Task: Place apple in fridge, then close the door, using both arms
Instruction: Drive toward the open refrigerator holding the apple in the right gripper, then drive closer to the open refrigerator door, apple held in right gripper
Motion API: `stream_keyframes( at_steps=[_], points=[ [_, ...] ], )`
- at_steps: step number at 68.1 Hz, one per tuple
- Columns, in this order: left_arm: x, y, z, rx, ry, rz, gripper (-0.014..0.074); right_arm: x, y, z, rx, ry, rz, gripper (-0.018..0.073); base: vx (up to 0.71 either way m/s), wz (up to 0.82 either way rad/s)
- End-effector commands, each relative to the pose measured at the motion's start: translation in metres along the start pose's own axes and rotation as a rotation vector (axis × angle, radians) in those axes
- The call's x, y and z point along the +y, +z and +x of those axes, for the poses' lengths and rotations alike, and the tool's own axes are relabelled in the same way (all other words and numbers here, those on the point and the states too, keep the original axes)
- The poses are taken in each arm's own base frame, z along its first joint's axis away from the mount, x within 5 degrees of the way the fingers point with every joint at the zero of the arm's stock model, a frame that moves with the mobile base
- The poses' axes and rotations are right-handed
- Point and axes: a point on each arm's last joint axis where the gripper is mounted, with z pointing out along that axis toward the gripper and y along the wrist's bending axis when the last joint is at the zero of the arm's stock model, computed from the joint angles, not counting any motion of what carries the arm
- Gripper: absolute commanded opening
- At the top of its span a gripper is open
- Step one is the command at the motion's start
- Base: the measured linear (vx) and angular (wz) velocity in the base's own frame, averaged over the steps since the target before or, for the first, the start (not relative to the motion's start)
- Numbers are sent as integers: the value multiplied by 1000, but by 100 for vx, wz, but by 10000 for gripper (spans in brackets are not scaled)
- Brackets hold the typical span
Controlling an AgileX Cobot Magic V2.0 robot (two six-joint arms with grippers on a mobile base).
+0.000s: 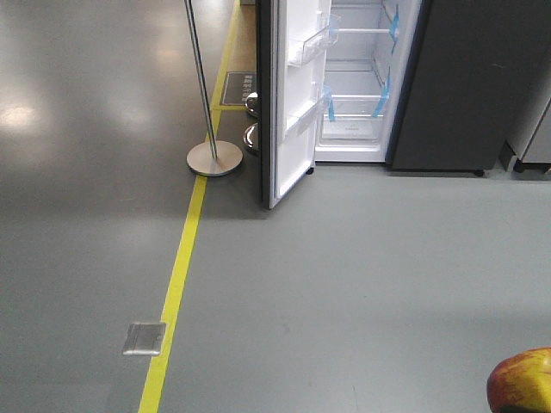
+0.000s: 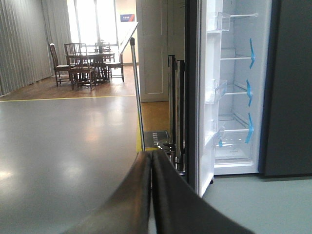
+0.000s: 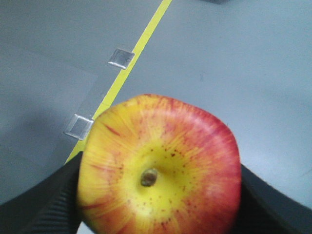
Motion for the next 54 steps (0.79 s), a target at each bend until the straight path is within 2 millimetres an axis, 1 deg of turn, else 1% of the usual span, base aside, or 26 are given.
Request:
stream_keyframes(
  at_steps=[1, 54],
  points=[
    [-1, -2, -13, -106, -12, 7, -6, 1, -4, -10, -70, -3, 2, 160, 26, -3],
    [-1, -2, -13, -106, -12, 7, -6, 1, -4, -10, -70, -3, 2, 160, 24, -4]
  ],
)
